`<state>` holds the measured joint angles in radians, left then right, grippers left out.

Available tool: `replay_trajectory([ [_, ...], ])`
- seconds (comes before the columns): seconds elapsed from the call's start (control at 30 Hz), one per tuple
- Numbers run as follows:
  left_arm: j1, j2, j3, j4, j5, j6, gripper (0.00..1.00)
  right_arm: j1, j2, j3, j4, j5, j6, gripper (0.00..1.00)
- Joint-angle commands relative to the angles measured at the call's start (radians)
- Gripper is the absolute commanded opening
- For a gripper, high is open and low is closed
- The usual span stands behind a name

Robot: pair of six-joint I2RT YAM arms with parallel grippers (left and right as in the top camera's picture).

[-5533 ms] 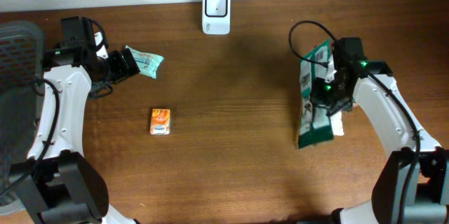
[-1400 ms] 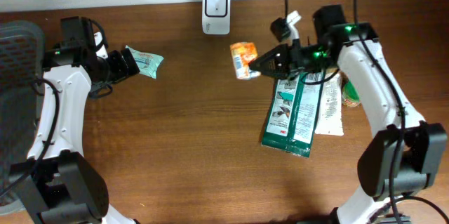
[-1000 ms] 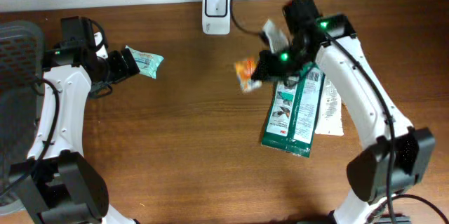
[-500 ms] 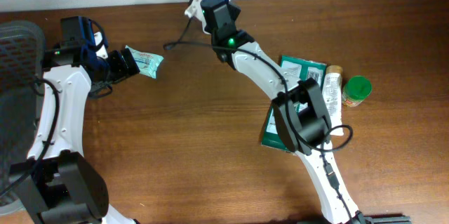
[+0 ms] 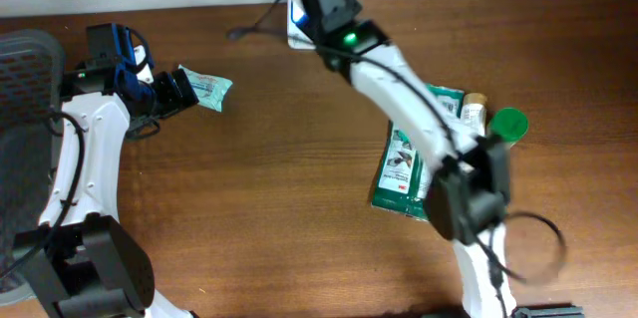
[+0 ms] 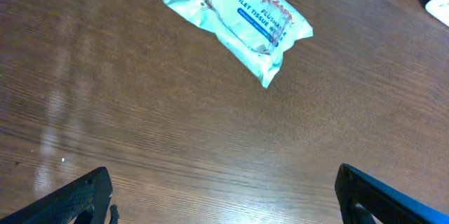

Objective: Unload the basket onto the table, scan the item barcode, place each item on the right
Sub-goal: 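Drop the orange packet onto the green packet at right, then slide the wipes pack toward center with the left gripper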

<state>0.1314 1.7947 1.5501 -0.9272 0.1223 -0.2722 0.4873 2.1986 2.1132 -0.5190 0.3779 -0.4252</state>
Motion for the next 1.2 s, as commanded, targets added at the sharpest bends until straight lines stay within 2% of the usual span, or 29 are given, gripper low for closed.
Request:
replay_trajectory([
  [0.0,0.005,0.004,0.003,0.001,-0.008,0.001,0.99,-0.024,-0.186,0.009,-0.208,-0.277,0.322,0.04],
  [0.07,0.005,0.004,0.003,0.001,-0.008,0.001,0.99,-0.045,-0.283,0.009,-0.500,-0.306,0.548,0.04],
  [0.13,0.005,0.004,0.003,0.001,-0.008,0.001,0.99,-0.095,-0.328,0.008,-0.800,-0.433,0.596,0.04],
  [0.2,0.005,0.004,0.003,0.001,-0.008,0.001,0.99,-0.148,-0.327,-0.047,-0.922,-0.434,0.653,0.04],
  [0.27,0.005,0.004,0.003,0.001,-0.008,0.001,0.99,-0.231,-0.326,-0.187,-0.911,-0.427,0.723,0.04],
  [0.43,0.005,0.004,0.003,0.001,-0.008,0.001,0.99,-0.440,-0.326,-0.678,-0.575,-0.428,0.742,0.05],
  [0.47,0.005,0.004,0.003,0.001,-0.008,0.001,0.99,-0.452,-0.326,-0.711,-0.546,-0.428,0.742,0.10],
  [0.5,0.005,0.004,0.003,0.001,-0.008,0.001,0.99,-0.467,-0.326,-0.745,-0.522,-0.428,0.741,0.20],
  [0.53,0.005,0.004,0.003,0.001,-0.008,0.001,0.99,-0.475,-0.326,-0.752,-0.521,-0.428,0.741,0.39],
  [0.57,0.005,0.004,0.003,0.001,-0.008,0.001,0.99,-0.476,-0.328,-0.742,-0.523,-0.440,0.732,0.50],
  [0.6,0.005,0.004,0.003,0.001,-0.008,0.001,0.99,-0.476,-0.330,-0.709,-0.526,-0.494,0.690,0.57],
  [0.77,0.005,0.004,0.003,0.001,-0.008,0.001,0.99,-0.425,-0.330,-0.381,-0.677,-0.605,0.661,0.73],
  [0.8,0.005,0.004,0.003,0.001,-0.008,0.001,0.99,-0.402,-0.330,-0.372,-0.647,-0.649,0.662,0.80],
  [0.87,0.005,0.004,0.003,0.036,-0.007,0.001,0.99,-0.368,-0.328,-0.373,-0.615,-0.683,0.669,0.85],
  [0.97,0.005,0.004,0.003,0.019,-0.007,0.002,0.99,-0.328,-0.328,-0.374,-0.542,-0.719,0.670,0.88],
  [1.0,0.003,0.004,0.003,0.063,0.019,0.107,0.99,-0.316,-0.328,-0.374,-0.518,-0.723,0.674,0.89],
  [1.03,0.003,0.004,0.003,0.117,0.082,0.272,0.76,-0.307,-0.328,-0.374,-0.508,-0.723,0.678,0.89],
  [1.1,0.003,0.010,0.003,0.229,-0.013,0.418,0.11,-0.290,-0.324,-0.376,-0.509,-0.722,0.677,0.89],
  [1.13,0.003,0.030,0.003,0.310,-0.082,0.456,0.00,-0.280,-0.319,-0.376,-0.508,-0.722,0.677,0.89],
  [1.17,0.003,0.069,0.003,0.382,-0.089,0.500,0.00,-0.272,-0.311,-0.376,-0.507,-0.721,0.677,0.89],
])
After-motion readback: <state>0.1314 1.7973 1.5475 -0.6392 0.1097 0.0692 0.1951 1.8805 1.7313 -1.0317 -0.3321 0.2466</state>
